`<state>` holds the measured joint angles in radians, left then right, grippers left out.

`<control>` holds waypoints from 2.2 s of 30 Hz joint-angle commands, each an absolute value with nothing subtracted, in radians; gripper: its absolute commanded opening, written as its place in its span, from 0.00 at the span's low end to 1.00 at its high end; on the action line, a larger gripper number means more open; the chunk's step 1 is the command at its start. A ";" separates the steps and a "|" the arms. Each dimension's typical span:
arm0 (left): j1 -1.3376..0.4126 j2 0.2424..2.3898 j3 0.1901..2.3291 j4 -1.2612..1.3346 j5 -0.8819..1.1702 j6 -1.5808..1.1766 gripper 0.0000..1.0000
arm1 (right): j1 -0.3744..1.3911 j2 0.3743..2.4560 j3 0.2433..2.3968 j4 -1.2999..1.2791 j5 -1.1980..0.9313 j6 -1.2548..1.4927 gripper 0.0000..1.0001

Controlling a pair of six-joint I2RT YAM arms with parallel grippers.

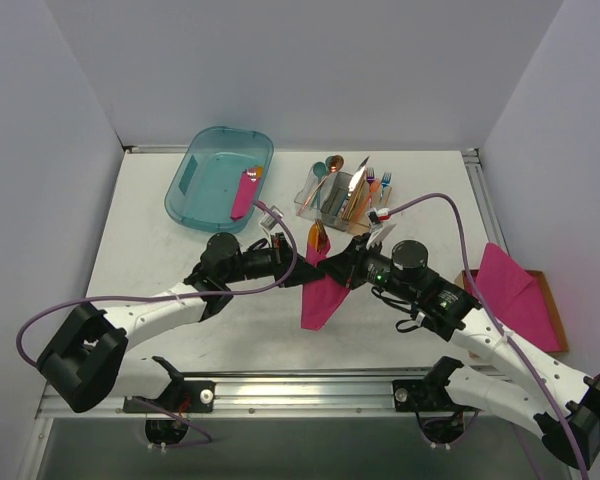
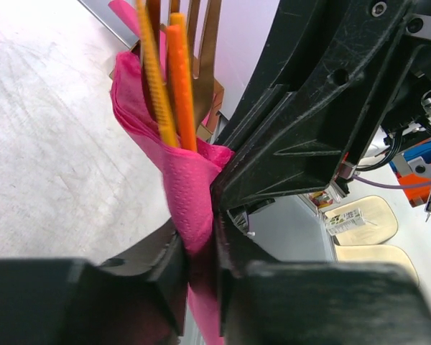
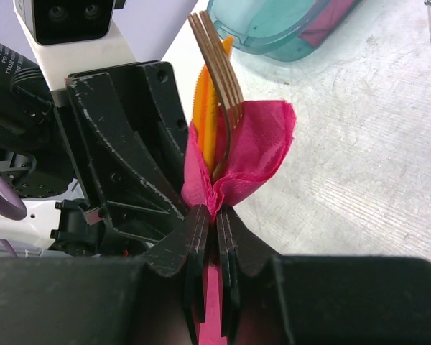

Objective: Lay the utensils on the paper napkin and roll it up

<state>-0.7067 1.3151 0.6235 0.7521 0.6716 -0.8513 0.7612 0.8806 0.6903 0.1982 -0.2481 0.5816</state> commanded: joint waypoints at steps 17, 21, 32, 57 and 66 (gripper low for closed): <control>-0.700 1.299 0.640 0.818 0.698 -0.839 0.02 | 0.773 0.801 0.742 0.149 -0.131 0.581 0.28; -0.692 1.284 0.634 0.770 0.684 -0.816 0.02 | 0.772 0.772 0.744 0.117 -0.106 0.580 0.35; -0.684 1.243 0.679 0.598 0.615 -0.750 0.02 | 0.775 0.761 0.727 0.083 -0.181 0.577 0.41; -0.681 1.172 0.729 0.491 0.574 -0.755 0.02 | 0.807 0.839 0.634 0.181 -0.230 0.612 0.34; -0.680 1.177 0.730 0.517 0.591 -0.776 0.02 | 0.819 0.844 0.627 0.213 -0.250 0.615 0.31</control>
<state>-0.6853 1.2045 0.6762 0.4667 0.5888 -0.7620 0.8074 0.8368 0.6273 0.1493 -0.2245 0.6098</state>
